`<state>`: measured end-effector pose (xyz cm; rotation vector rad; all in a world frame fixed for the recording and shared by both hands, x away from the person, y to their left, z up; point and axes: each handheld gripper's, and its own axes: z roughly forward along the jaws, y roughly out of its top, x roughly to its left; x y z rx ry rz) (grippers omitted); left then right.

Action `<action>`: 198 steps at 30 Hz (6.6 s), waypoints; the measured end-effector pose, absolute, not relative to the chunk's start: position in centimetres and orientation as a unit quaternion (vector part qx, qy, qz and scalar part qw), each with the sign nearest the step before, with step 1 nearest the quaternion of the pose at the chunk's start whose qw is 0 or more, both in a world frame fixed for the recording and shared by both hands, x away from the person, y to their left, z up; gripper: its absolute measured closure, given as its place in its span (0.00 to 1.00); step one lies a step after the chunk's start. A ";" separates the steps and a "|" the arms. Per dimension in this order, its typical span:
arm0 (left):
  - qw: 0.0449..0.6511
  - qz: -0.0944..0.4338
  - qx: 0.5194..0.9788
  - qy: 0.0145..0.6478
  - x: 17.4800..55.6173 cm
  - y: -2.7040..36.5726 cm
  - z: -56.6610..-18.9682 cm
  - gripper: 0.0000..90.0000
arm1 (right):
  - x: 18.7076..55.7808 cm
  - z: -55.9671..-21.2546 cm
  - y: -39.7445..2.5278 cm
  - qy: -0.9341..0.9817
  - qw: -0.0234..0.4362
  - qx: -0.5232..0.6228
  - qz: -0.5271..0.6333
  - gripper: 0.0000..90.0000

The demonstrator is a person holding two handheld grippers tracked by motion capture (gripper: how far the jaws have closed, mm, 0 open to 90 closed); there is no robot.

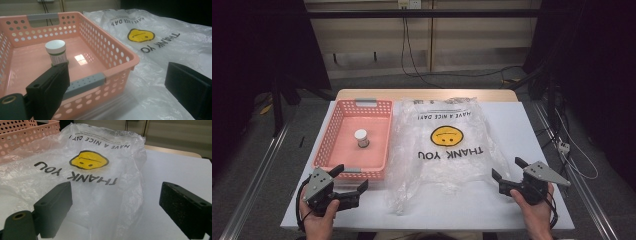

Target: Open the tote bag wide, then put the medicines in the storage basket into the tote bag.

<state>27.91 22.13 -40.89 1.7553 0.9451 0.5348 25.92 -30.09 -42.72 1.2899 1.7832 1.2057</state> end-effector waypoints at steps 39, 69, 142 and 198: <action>0.506 0.207 0.743 0.386 27.9 22.0 -41.1 0.06 | 28.6 -42.0 -22.3 0.784 0.224 0.380 0.436 0.12; 0.510 0.203 0.747 0.375 27.9 22.2 -41.0 0.06 | 33.6 -46.2 -18.5 0.865 0.111 0.350 0.343 0.49; 0.510 0.198 0.746 0.380 28.1 22.7 -41.2 0.06 | 36.8 -35.7 -19.5 0.763 0.158 0.367 0.508 1.00; 0.440 0.132 0.827 0.323 37.2 21.3 -36.6 0.07 | 37.4 -35.0 -20.1 0.750 0.157 0.360 0.532 1.00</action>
